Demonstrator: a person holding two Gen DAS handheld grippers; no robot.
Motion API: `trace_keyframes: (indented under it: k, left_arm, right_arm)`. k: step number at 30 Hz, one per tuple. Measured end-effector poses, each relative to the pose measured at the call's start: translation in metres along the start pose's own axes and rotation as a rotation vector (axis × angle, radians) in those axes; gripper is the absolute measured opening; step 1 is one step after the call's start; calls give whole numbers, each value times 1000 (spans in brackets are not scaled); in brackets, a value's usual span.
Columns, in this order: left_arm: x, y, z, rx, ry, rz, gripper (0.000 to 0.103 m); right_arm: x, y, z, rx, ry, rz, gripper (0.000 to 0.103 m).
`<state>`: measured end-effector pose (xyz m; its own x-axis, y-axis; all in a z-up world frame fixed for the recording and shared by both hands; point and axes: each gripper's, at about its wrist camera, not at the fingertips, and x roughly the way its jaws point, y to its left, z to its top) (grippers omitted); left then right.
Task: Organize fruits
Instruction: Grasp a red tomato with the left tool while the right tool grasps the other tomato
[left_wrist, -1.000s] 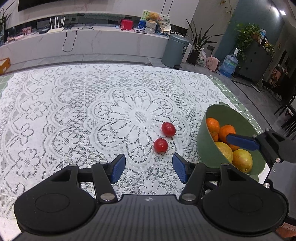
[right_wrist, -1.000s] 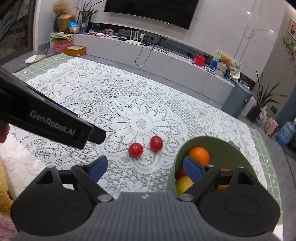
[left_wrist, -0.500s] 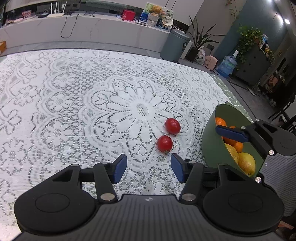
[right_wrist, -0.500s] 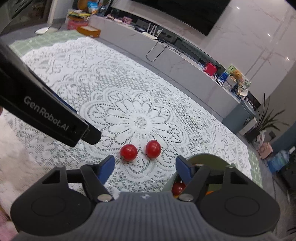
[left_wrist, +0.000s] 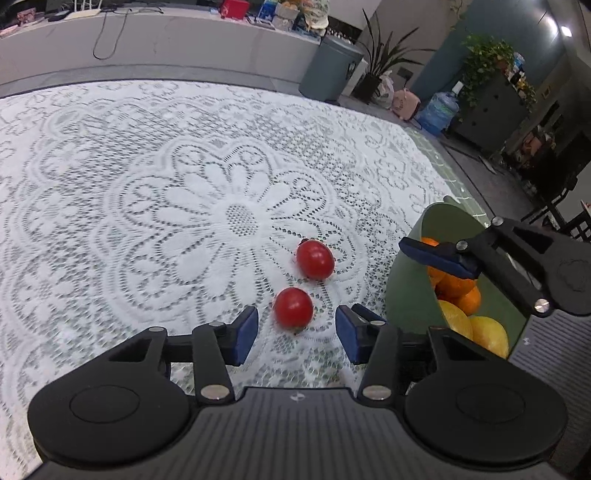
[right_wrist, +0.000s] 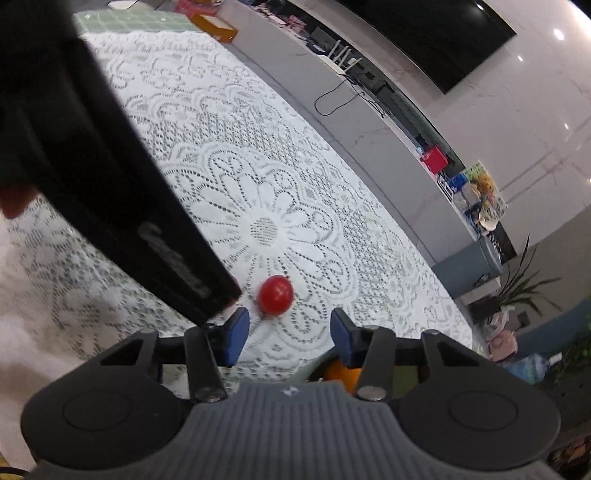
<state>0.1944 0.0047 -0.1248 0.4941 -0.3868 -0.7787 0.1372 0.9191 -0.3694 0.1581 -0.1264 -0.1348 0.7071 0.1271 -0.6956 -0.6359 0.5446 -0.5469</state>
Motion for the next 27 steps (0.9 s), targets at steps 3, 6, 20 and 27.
trace_keyframes:
  k: [3, 6, 20, 27]
  left_arm:
    - [12, 0, 4, -5, 26, -3, 53]
    - [22, 1, 6, -10, 51, -4, 47]
    - [37, 0, 9, 6, 75, 7, 30]
    - [17, 16, 9, -27, 20, 45, 30]
  right_arm:
    - [3, -1, 0, -31, 3, 4, 39]
    - [6, 0, 0, -63, 4, 7, 39]
    - [18, 5, 0, -178, 3, 20, 37]
    - [30, 5, 1, -189, 24, 41, 31]
